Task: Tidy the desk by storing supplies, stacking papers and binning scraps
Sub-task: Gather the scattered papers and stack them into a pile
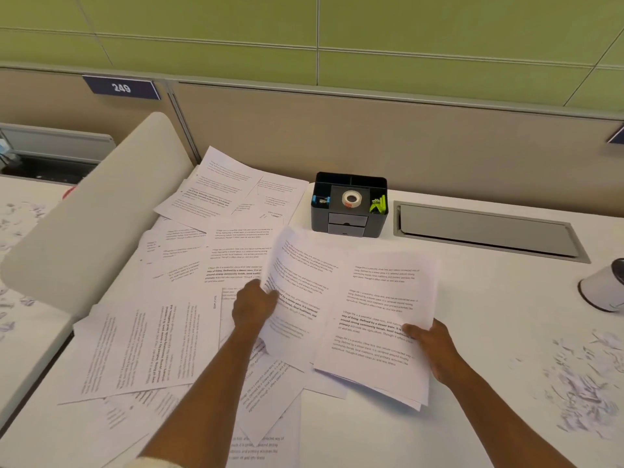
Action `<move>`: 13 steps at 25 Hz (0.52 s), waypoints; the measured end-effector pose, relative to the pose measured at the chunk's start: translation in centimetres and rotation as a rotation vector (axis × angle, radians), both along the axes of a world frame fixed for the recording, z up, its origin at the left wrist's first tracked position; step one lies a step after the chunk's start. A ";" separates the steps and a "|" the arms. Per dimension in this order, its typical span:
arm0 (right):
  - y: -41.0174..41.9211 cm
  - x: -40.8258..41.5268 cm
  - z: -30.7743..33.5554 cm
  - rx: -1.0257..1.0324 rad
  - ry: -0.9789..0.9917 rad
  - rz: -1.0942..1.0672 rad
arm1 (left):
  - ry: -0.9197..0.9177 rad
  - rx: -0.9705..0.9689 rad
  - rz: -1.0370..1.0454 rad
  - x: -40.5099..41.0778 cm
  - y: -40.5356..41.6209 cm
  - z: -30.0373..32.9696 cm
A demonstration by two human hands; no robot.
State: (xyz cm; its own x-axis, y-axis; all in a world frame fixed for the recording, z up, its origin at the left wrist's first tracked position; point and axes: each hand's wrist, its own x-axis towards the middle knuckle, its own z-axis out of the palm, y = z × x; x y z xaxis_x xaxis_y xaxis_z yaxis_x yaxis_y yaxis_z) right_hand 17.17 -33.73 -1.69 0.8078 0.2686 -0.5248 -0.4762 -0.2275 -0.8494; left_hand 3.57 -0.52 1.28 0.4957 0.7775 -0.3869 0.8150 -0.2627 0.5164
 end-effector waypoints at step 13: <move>2.9 -2.7 1.1 0.002 -0.034 0.094 | -0.111 0.020 0.268 -11.0 -1.2 -1.2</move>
State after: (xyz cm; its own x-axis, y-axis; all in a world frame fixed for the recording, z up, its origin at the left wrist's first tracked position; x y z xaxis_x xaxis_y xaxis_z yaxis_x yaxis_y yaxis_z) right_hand 14.43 -30.80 -0.62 0.7962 0.3453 -0.4969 -0.4237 -0.2682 -0.8652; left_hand -7.46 -1.74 0.06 0.3102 0.8934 -0.3250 0.7953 -0.0566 0.6035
